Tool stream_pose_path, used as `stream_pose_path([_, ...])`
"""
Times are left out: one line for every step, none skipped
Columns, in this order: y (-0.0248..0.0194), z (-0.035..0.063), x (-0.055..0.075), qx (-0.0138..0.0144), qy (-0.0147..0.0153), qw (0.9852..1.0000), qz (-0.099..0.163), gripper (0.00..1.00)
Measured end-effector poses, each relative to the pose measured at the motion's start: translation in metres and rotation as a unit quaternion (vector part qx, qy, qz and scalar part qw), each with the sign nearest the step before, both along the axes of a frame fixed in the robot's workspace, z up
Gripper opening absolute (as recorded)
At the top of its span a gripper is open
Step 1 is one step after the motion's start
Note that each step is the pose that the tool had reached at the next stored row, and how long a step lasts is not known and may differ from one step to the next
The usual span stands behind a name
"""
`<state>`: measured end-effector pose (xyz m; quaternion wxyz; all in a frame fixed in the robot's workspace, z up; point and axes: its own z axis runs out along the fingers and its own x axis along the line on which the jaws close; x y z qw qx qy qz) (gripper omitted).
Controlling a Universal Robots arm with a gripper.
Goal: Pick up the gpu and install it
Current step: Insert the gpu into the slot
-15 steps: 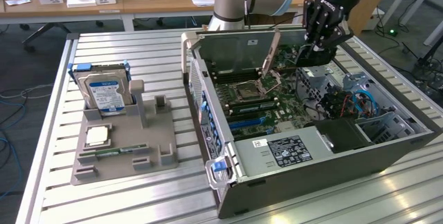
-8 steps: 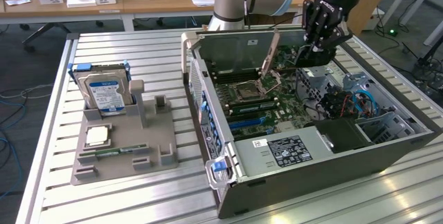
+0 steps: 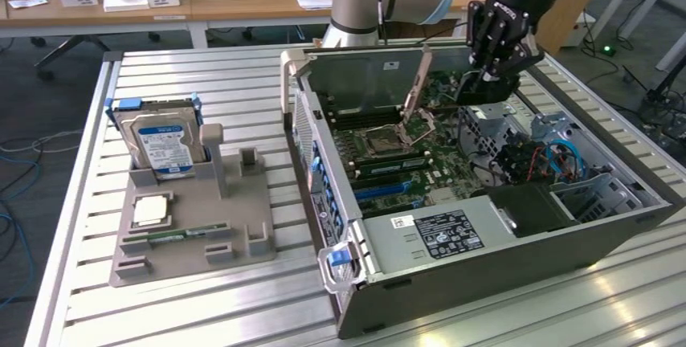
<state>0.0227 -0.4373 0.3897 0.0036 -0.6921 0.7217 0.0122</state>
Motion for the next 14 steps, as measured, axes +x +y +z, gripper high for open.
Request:
stream_pose_path([0.0,-0.0003,-0.0001,0.0,0.0,1.0,0.0,0.26])
stream_pose_path([0.0,-0.0005,-0.0002,0.0,0.0,1.0,0.0,0.26])
stream_pose_path([0.0,-0.0007,-0.0004,0.0,0.0,1.0,0.0,0.26])
stream_pose_path([0.0001,-0.001,-0.0005,0.0,0.0,1.0,0.0,0.26])
stream_pose_path([0.0001,-0.0012,-0.0005,0.0,0.0,1.0,0.0,0.26])
stream_pose_path([0.0001,-0.0014,-0.0006,0.0,0.0,1.0,0.0,0.26])
stream_pose_path([0.0001,-0.0016,-0.0006,0.0,0.0,1.0,0.0,0.26])
stream_pose_path([0.0001,-0.0018,-0.0007,0.0,0.0,1.0,0.0,0.26])
stream_pose_path([0.0002,-0.002,-0.0007,0.0,0.0,1.0,0.0,0.26])
stream_pose_path([0.0002,-0.0021,-0.0008,0.0,0.0,1.0,0.0,0.26])
stream_pose_path([0.0002,-0.0023,-0.0008,0.0,0.0,1.0,0.0,0.26])
stream_pose_path([0.0002,-0.0025,-0.0008,0.0,0.0,1.0,0.0,0.26])
stream_pose_path([0.0003,-0.0028,-0.0009,0.0,0.0,1.0,0.0,0.26])
stream_pose_path([0.0003,-0.003,-0.0009,0.0,0.0,1.0,0.0,0.26])
